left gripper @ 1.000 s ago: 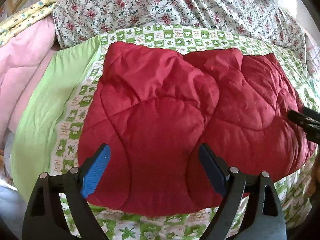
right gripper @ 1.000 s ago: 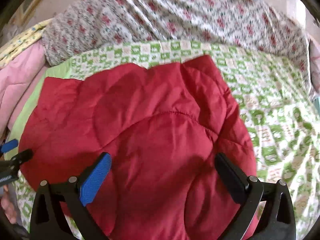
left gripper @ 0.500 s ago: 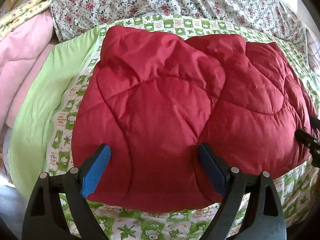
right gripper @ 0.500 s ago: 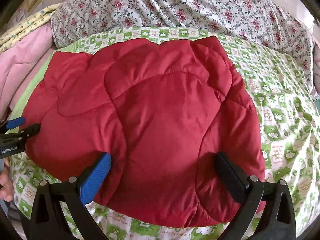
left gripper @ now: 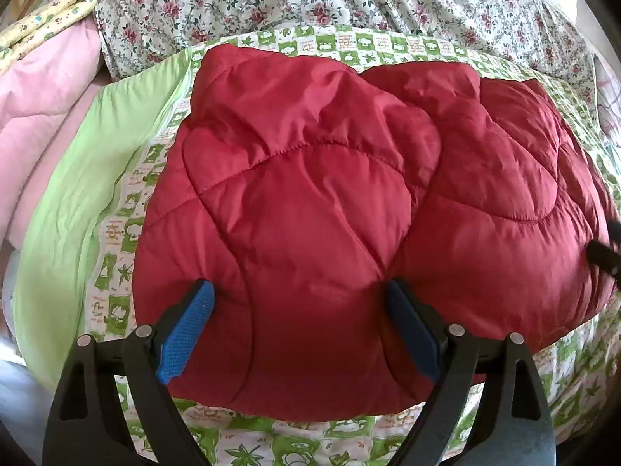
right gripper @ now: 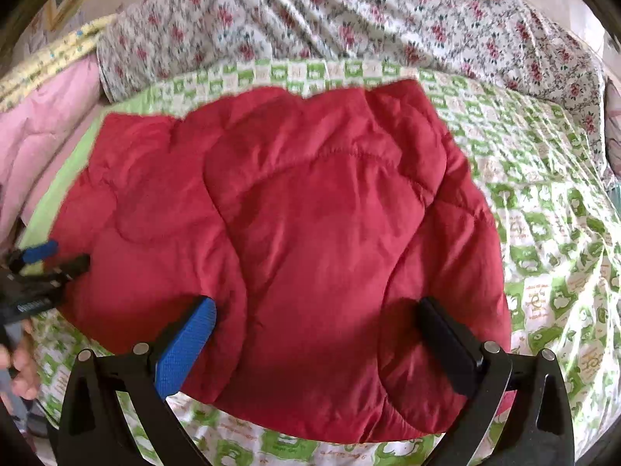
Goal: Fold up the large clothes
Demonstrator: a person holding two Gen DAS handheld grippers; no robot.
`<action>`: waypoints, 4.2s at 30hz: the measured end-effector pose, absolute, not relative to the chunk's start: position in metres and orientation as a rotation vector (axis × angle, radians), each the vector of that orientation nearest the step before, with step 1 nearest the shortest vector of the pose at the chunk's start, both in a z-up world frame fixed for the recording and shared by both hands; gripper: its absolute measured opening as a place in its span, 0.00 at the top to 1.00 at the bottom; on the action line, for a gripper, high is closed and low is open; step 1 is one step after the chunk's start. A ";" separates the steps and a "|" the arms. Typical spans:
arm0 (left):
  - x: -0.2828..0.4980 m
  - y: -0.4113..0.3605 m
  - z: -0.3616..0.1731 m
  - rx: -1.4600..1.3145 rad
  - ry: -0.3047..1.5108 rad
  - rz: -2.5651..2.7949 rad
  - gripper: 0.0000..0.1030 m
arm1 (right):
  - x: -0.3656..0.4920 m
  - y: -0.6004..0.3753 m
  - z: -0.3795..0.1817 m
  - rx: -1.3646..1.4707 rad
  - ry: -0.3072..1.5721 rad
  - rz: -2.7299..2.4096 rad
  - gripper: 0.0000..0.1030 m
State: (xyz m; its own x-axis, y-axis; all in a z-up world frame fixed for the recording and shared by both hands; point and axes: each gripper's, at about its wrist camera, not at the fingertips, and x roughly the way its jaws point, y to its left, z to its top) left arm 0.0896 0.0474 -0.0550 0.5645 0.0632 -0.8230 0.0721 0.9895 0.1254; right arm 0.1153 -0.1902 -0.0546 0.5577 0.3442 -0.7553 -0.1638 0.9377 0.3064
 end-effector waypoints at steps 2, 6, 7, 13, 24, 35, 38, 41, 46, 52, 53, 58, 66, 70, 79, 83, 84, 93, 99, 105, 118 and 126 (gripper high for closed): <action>0.090 0.047 -0.056 0.152 0.972 -0.005 0.11 | 0.117 -0.190 -0.047 0.221 0.910 0.304 0.00; 0.092 0.048 -0.056 0.152 0.972 -0.007 0.10 | 0.129 -0.183 -0.047 0.205 0.924 0.310 0.00; 0.091 0.048 -0.056 0.151 0.972 -0.006 0.10 | 0.133 -0.181 -0.049 0.196 0.937 0.308 0.00; 0.093 0.049 -0.058 0.152 0.970 -0.010 0.09 | 0.142 -0.178 -0.070 0.176 0.968 0.291 0.00; 0.094 0.049 -0.061 0.153 0.968 -0.008 0.06 | 0.142 -0.182 -0.078 0.183 0.961 0.292 0.00; 0.119 0.056 -0.032 0.116 0.929 -0.010 0.08 | 0.155 -0.192 -0.045 0.235 0.913 0.303 0.01; 0.144 0.060 -0.030 0.108 0.934 0.020 0.08 | 0.176 -0.191 -0.039 0.234 0.910 0.316 0.01; 0.166 0.063 -0.036 0.105 0.962 0.041 0.08 | 0.200 -0.188 -0.052 0.224 0.964 0.317 0.01; 0.183 0.064 -0.061 0.111 1.002 0.048 0.08 | 0.220 -0.188 -0.080 0.224 1.011 0.313 0.00; 0.189 0.059 -0.069 0.139 0.997 0.059 0.07 | 0.225 -0.187 -0.086 0.238 1.007 0.315 0.00; 0.190 0.059 -0.070 0.140 0.996 0.059 0.07 | 0.225 -0.187 -0.086 0.242 1.006 0.315 0.00; 0.190 0.058 -0.071 0.149 0.994 0.064 0.06 | 0.224 -0.186 -0.085 0.236 1.003 0.306 0.00; 0.174 0.061 -0.057 0.155 0.976 0.055 0.07 | 0.203 -0.193 -0.062 0.258 0.959 0.305 0.00; 0.155 0.060 -0.046 0.154 0.956 0.038 0.07 | 0.184 -0.197 -0.047 0.256 0.937 0.326 0.00; 0.111 0.055 -0.030 0.172 0.936 0.003 0.07 | 0.132 -0.196 -0.030 0.208 0.930 0.377 0.00; 0.093 0.053 -0.028 0.184 0.933 -0.008 0.07 | 0.109 -0.194 -0.029 0.175 0.938 0.388 0.00; 0.089 0.052 -0.028 0.188 0.934 -0.009 0.07 | 0.103 -0.194 -0.029 0.167 0.938 0.391 0.00; 0.058 0.058 -0.032 0.190 0.955 0.005 0.07 | 0.070 -0.192 -0.029 0.146 0.954 0.408 0.00; 0.036 0.059 -0.035 0.204 0.967 0.006 0.07 | 0.048 -0.188 -0.030 0.138 0.961 0.424 0.00; 0.013 0.054 -0.028 0.239 0.944 0.005 0.07 | 0.033 -0.182 -0.029 0.105 0.973 0.446 0.00; -0.002 0.056 0.009 0.237 0.901 -0.035 0.07 | 0.027 -0.182 0.019 0.033 0.913 0.484 0.00; 0.006 0.052 0.009 0.236 0.906 -0.025 0.07 | 0.038 -0.177 0.017 0.046 0.933 0.488 0.00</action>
